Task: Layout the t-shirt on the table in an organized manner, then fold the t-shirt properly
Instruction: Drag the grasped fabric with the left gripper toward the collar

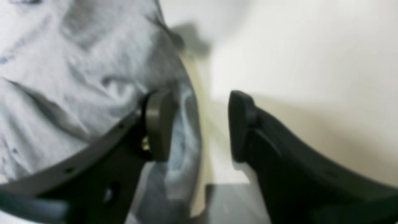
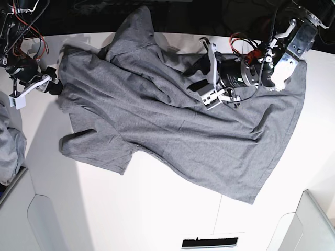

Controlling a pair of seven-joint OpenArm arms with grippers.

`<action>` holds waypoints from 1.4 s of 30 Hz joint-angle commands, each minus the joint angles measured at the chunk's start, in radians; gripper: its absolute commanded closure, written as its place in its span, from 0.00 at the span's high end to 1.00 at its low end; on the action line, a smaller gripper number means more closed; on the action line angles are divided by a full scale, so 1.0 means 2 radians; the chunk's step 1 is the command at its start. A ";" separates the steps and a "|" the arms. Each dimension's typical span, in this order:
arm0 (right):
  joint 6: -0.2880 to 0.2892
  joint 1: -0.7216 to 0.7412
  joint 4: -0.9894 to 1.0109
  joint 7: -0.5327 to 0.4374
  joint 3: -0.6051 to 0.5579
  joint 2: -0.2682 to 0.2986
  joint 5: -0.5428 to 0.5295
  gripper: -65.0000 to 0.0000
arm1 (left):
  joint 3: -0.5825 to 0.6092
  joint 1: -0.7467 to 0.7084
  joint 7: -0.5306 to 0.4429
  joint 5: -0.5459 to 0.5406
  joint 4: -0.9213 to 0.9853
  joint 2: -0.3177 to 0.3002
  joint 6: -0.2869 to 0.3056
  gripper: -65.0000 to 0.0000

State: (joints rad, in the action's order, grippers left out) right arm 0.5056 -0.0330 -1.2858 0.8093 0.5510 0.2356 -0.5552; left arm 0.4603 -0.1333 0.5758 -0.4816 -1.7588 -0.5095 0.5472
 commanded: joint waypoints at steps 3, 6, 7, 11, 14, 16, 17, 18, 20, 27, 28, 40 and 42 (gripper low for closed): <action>0.003 0.011 0.002 0.000 -0.017 0.006 -0.007 0.45 | 0.002 -0.002 -0.009 -0.001 -0.006 0.022 0.002 0.41; 0.003 0.011 0.002 0.004 -0.046 0.006 -0.006 0.38 | 0.021 -0.002 -0.010 0.028 0.004 0.040 -0.003 0.41; 0.003 0.011 0.002 0.006 -0.056 0.006 -0.006 0.31 | 0.030 -0.001 -0.013 0.037 0.011 0.045 -0.011 0.41; 0.003 0.013 0.002 0.004 -0.082 0.007 -0.006 0.02 | 0.070 -0.001 -0.032 0.068 0.045 0.066 -0.032 0.41; 0.009 0.026 0.002 -0.001 -0.083 0.007 -0.006 0.00 | 0.097 -0.001 -0.045 0.091 0.074 0.084 -0.032 0.41; 0.010 0.041 0.002 -0.001 -0.083 0.007 0.001 0.00 | 0.113 -0.001 -0.047 0.098 0.091 0.091 -0.032 0.41; 0.011 0.050 0.002 -0.001 -0.083 0.007 0.006 0.00 | 0.122 -0.001 -0.047 0.097 0.097 0.091 -0.032 0.41; 0.011 0.058 0.002 -0.001 -0.083 0.007 0.014 0.00 | 0.130 -0.001 -0.046 0.098 0.102 0.091 -0.032 0.41; 0.011 0.075 0.002 -0.001 -0.083 0.009 0.027 0.00 | 0.142 -0.001 -0.044 0.101 0.109 0.089 -0.032 0.41; 0.010 0.136 0.002 -0.001 -0.083 0.010 0.043 0.00 | 0.146 -0.001 -0.029 0.109 0.109 0.087 -0.032 0.41; 0.010 0.142 0.002 -0.001 -0.083 0.010 0.042 0.00 | 0.146 -0.002 -0.025 0.108 0.109 0.087 -0.032 0.41; -0.018 0.170 0.002 0.019 -0.082 0.009 0.051 0.33 | 0.146 -0.002 -0.009 0.108 0.108 0.087 -0.032 0.41; -0.017 0.170 0.001 0.049 -0.080 0.009 0.050 0.33 | 0.146 -0.001 -0.009 0.108 0.106 0.087 -0.032 0.41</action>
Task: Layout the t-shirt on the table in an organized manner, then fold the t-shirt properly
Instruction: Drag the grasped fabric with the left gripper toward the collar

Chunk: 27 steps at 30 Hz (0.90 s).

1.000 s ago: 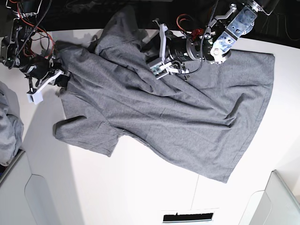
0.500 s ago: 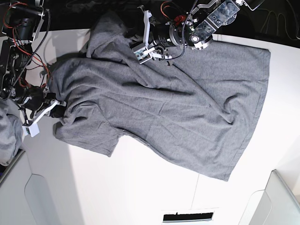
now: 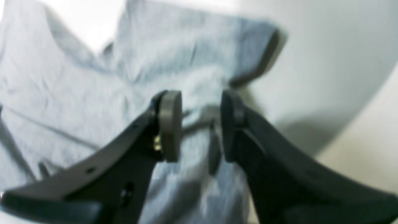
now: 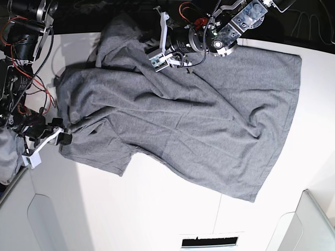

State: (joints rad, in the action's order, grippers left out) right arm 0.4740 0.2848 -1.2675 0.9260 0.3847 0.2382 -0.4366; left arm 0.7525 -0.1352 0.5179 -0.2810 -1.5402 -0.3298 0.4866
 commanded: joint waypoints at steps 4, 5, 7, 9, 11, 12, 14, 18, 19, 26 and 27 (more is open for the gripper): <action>0.007 -0.005 -0.010 0.030 0.027 0.008 -0.043 0.33 | 0.000 0.000 0.022 0.007 -0.020 -0.005 -0.002 0.41; 0.010 -0.012 -0.011 0.031 0.035 0.008 -0.051 0.33 | 0.000 0.000 0.024 0.005 -0.030 -0.008 -0.002 0.41; 0.010 -0.030 -0.011 0.031 0.050 0.007 -0.060 0.33 | 0.000 -0.001 0.024 0.003 -0.054 -0.019 -0.002 0.41; 0.010 -0.050 -0.011 0.031 0.059 0.006 -0.072 0.33 | 0.000 0.000 0.024 -0.006 -0.082 -0.032 -0.002 0.41; 0.011 -0.072 -0.010 0.029 0.059 0.006 -0.081 0.35 | 0.000 0.000 0.024 -0.020 -0.109 -0.042 -0.002 0.41; 0.015 -0.082 -0.010 0.028 0.059 0.006 -0.082 0.39 | 0.000 0.000 0.024 -0.027 -0.119 -0.043 -0.002 0.41; 0.026 -0.098 -0.010 0.025 0.059 0.006 -0.091 0.49 | 0.000 0.000 0.021 -0.034 -0.131 -0.043 -0.002 0.41; 0.028 -0.118 -0.010 0.025 0.059 0.005 -0.115 0.56 | 0.000 -0.001 0.014 -0.042 -0.130 -0.031 -0.002 0.41; 0.028 -0.121 -0.010 0.025 0.059 0.004 -0.115 0.56 | 0.000 0.000 0.012 -0.042 -0.126 -0.026 -0.002 0.41; 0.029 -0.122 -0.010 0.017 0.046 -0.021 -0.103 0.34 | 0.000 0.001 -0.014 -0.014 -0.041 0.020 -0.002 0.41; 0.029 -0.122 -0.010 0.010 0.042 -0.023 -0.097 0.23 | 0.000 0.001 -0.014 -0.014 -0.029 0.026 -0.002 0.41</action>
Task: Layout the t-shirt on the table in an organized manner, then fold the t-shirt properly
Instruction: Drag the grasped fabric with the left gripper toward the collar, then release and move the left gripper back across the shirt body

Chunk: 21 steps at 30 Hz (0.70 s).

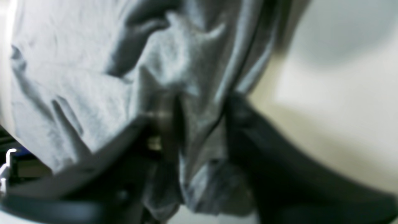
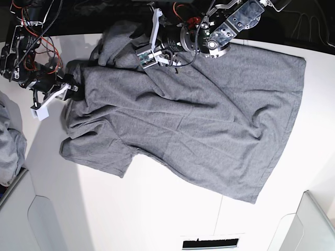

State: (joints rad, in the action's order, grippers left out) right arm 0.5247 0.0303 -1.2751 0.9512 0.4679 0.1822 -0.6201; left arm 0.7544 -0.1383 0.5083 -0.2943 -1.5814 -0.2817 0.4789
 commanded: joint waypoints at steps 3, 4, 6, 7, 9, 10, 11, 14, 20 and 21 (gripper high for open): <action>0.003 0.007 -0.006 -0.047 -0.009 0.006 0.021 0.00 | -0.001 0.003 -0.009 -0.008 0.013 0.006 0.002 0.41; 0.004 0.008 -0.006 -0.063 -0.009 0.007 0.031 0.00 | -0.001 0.002 -0.005 -0.007 0.015 0.006 0.002 0.41; 0.004 0.017 -0.006 -0.076 -0.009 0.011 0.045 0.00 | -0.001 0.002 0.002 -0.007 0.015 0.001 0.002 0.41; 0.004 0.024 -0.006 -0.075 -0.009 0.012 0.046 0.00 | -0.001 0.002 0.004 -0.007 0.015 -0.002 0.002 0.41; 0.004 0.039 -0.006 -0.073 -0.008 0.017 0.051 0.00 | -0.001 0.002 0.005 -0.007 0.015 -0.015 0.002 0.41; 0.007 0.046 -0.006 -0.072 -0.008 0.019 0.054 0.00 | -0.001 0.002 0.005 -0.007 0.015 -0.022 0.002 0.41; 0.007 0.054 -0.006 -0.072 -0.008 0.023 0.054 0.00 | -0.001 0.002 0.004 -0.008 0.015 -0.029 0.002 0.41; 0.007 0.078 -0.006 -0.072 -0.008 0.035 0.054 0.00 | -0.001 0.003 0.004 -0.008 0.015 -0.046 0.002 0.41; 0.006 0.118 -0.006 -0.072 -0.008 0.042 0.054 0.05 | -0.001 0.003 0.004 -0.008 0.015 -0.061 0.002 0.41; 0.006 0.122 -0.006 -0.072 -0.008 0.042 0.054 0.17 | -0.001 0.003 0.005 -0.008 0.015 -0.062 0.002 0.41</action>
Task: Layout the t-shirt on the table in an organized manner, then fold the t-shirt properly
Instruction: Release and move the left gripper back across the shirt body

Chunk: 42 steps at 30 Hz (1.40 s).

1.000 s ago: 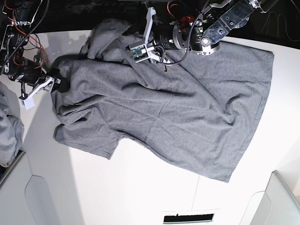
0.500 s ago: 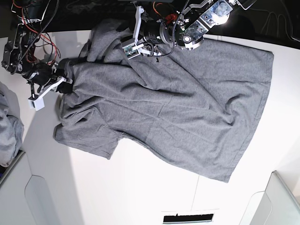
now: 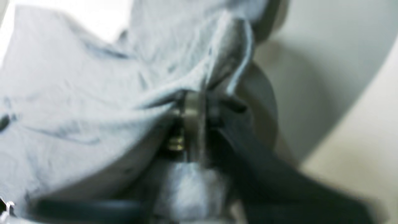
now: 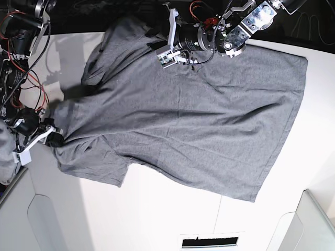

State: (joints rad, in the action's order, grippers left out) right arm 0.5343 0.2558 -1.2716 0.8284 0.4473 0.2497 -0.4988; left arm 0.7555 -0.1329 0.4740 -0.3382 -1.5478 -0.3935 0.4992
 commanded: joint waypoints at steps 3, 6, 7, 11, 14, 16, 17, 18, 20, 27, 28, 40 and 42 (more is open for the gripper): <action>-0.008 0.016 -0.008 -0.010 0.002 0.008 -0.007 0.48 | -0.001 0.000 0.022 0.014 -0.002 -0.006 -0.008 0.41; -0.008 0.017 -0.008 0.000 0.002 0.008 -0.011 0.52 | -0.001 0.001 0.022 0.014 -0.002 -0.006 -0.007 0.41; -0.008 0.017 -0.008 0.011 0.002 0.008 -0.014 0.52 | -0.001 0.001 0.022 0.014 -0.002 -0.006 -0.003 0.41; -0.007 0.012 -0.009 0.068 0.015 0.008 -0.056 0.52 | -0.001 0.001 0.023 0.014 -0.008 -0.006 0.023 0.41; 0.005 -0.002 -0.014 0.101 0.037 0.008 -0.106 0.52 | -0.001 0.001 0.024 0.012 -0.030 -0.011 0.024 0.41; 0.010 -0.019 -0.022 0.112 0.049 0.008 -0.131 0.52 | -0.001 0.001 0.024 0.012 -0.052 -0.021 0.024 0.41; 0.010 -0.030 -0.027 0.114 0.054 0.008 -0.138 0.52 | -0.001 0.001 0.024 0.012 -0.065 -0.027 0.024 0.41; 0.014 -0.043 -0.032 0.114 0.056 0.008 -0.140 0.52 | -0.001 0.001 0.024 0.011 -0.077 -0.032 0.024 0.41; 0.015 -0.071 -0.045 0.114 0.057 0.008 -0.141 0.52 | -0.001 0.001 0.025 0.004 -0.100 -0.044 0.024 0.41; 0.023 -0.171 -0.100 0.113 0.057 0.006 -0.163 0.52 | -0.002 0.001 0.031 -0.009 -0.140 -0.054 0.024 0.41; 0.023 -0.180 -0.107 0.113 0.057 0.004 -0.164 0.52 | -0.002 0.002 0.031 -0.009 -0.140 -0.054 0.024 0.41; 0.028 -0.210 -0.117 0.091 0.047 -0.074 -0.107 0.52 | -0.002 0.093 0.010 -0.008 -0.106 -0.048 -0.012 0.41; 0.028 -0.210 -0.117 0.085 0.031 -0.077 -0.098 0.52 | -0.002 0.109 0.006 -0.008 -0.076 -0.041 -0.013 0.41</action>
State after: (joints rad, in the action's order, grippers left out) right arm 0.5789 -0.1696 -1.4918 1.0142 0.5079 0.0910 -0.6762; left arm 0.7578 0.0711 0.5053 -0.3428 -1.6836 -0.4732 0.4759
